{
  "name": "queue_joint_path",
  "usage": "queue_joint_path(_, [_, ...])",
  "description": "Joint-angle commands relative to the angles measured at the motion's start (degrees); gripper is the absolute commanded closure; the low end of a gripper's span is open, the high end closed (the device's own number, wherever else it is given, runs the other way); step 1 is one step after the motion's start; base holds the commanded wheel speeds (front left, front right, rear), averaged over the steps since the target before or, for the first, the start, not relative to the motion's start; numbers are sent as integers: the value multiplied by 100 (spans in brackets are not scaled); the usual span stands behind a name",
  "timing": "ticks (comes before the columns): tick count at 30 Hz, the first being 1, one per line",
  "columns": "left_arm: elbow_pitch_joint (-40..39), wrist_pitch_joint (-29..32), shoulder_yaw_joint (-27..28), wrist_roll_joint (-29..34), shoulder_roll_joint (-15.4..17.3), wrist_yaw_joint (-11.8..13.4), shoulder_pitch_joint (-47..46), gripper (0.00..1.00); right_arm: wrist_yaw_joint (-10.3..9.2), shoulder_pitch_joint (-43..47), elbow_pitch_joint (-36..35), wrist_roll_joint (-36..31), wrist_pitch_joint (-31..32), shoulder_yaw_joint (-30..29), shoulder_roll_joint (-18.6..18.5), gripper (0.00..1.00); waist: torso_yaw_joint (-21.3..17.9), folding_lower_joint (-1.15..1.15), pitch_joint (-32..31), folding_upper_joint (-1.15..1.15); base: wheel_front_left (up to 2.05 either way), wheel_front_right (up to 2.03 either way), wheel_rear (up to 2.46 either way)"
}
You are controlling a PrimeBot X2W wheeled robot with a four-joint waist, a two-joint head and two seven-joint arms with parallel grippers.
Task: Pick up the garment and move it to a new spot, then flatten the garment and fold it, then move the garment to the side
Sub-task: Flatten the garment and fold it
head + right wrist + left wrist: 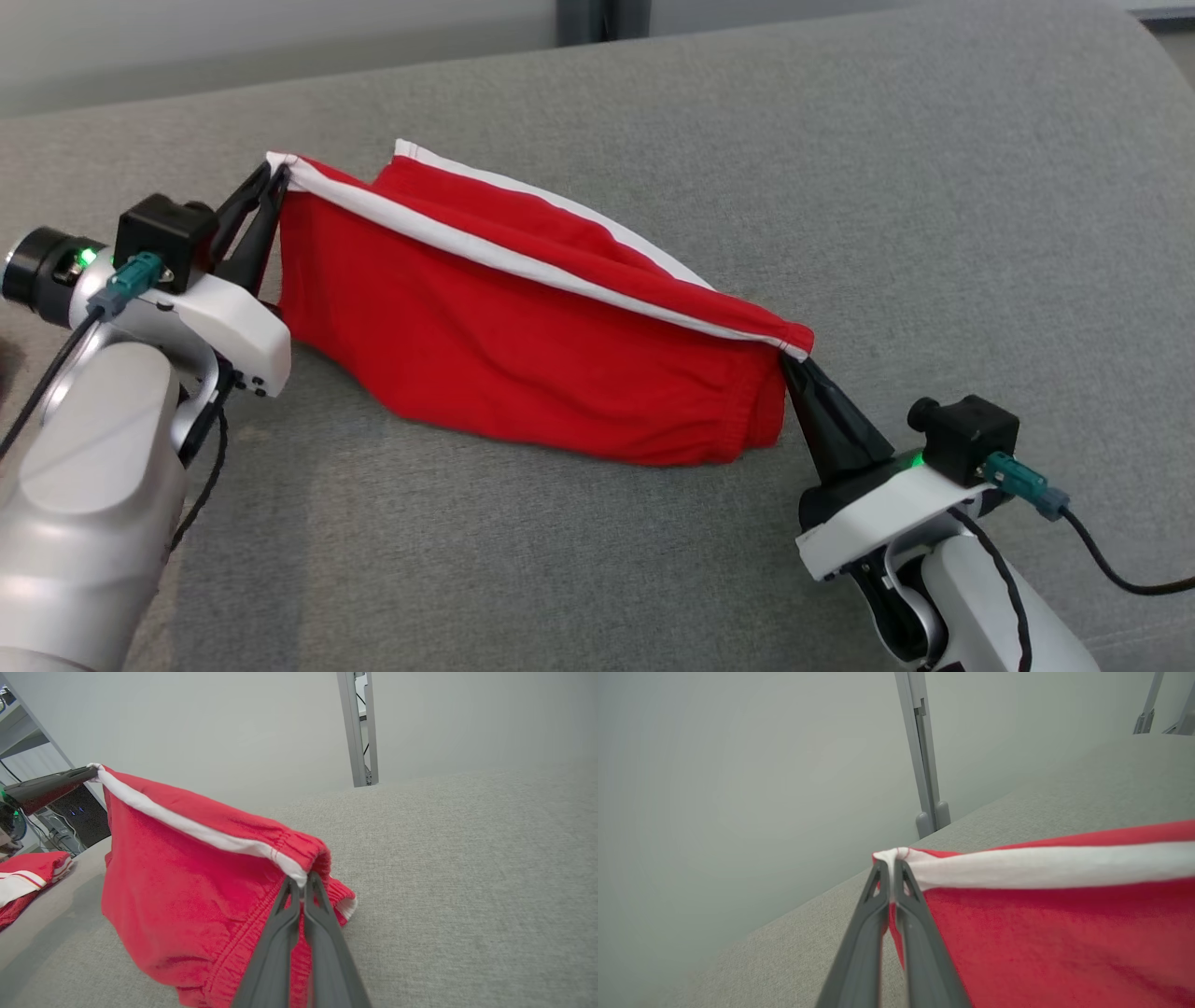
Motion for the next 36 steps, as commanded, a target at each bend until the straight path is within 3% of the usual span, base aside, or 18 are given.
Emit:
queue_joint_path(1, [61, 0, -107, -46, 86, 2, -173, 100, 0, -88, -19, 19, 1, -68, 6, 100, -236, 0, 277, 0, 0, 0, 0])
queue_joint_path(6, [450, 0, -804, -314, 389, 4, -823, 100, 0, -306, -85, 100, 2, -130, 109, 100, -445, 0, 596, 0, 0, 0, 0])
queue_joint_path(14, [1050, 10, -1675, -903, 509, 3, -1520, 100, 0, -594, -229, 541, 2, 66, 131, 100, -599, 0, 865, 0, 0, 0, 0])
queue_joint_path(24, [1242, -9, -1806, -1116, 415, 3, -1734, 100, 0, -761, -123, 437, 2, 60, 131, 100, -583, 0, 911, 0, 0, 0, 0])
queue_joint_path(25, [1235, -9, -1784, -1108, 396, 3, -1699, 100, 0, -756, -114, 439, 2, 49, 131, 82, -578, 0, 908, 0, 0, 0, 0])
queue_joint_path(26, [1227, -10, -1757, -1108, 382, 2, -1653, 77, 0, -749, -103, 443, 2, 37, 131, 54, -573, 0, 905, 0, 0, 0, 0])
queue_joint_path(27, [1209, -9, -1710, -1126, 361, 3, -1613, 0, 0, -745, -82, 421, 2, 34, 131, 1, -567, 0, 901, 0, 0, 0, 0])
queue_joint_path(36, [998, -10, -1313, -1099, 188, 135, -1191, 0, 0, -499, -72, 113, 2, -319, 129, 0, -446, 0, 711, 0, 0, 0, 0])
